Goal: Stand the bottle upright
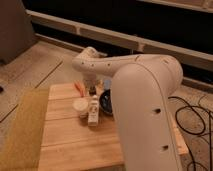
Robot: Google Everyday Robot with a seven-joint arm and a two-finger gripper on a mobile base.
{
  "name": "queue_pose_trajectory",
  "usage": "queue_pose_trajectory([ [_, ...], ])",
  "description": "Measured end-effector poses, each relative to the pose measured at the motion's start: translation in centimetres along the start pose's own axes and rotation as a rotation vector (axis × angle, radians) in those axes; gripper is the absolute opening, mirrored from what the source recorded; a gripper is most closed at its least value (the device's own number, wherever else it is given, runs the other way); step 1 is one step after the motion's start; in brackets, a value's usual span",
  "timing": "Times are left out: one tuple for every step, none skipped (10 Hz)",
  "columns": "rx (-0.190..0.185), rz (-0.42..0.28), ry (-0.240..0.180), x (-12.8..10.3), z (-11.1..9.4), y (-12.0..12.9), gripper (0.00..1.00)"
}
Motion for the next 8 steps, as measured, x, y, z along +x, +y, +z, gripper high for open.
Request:
queue_pose_trajectory([
  [-0.01,0.001,0.002,-0.1,0.5,0.1,0.65],
  [-0.022,-0.003,0.01,-0.1,1.4,0.4,0.65],
  [-0.039,-0.009,0.026,0.1,2.5,0.8,0.65],
  [-0.049,-0.014,0.039,0.3,3.3,1.1,0.65],
  [-0.06,-0.021,0.055,0.5,4.1,1.4,0.65],
  [-0.066,-0.028,0.064,0.6,4.6,1.7,0.65],
  [-0.077,-0.043,0.088,0.9,5.7,2.3,0.65],
  [-0.08,-0.059,0.103,0.8,6.4,2.6,0.65],
])
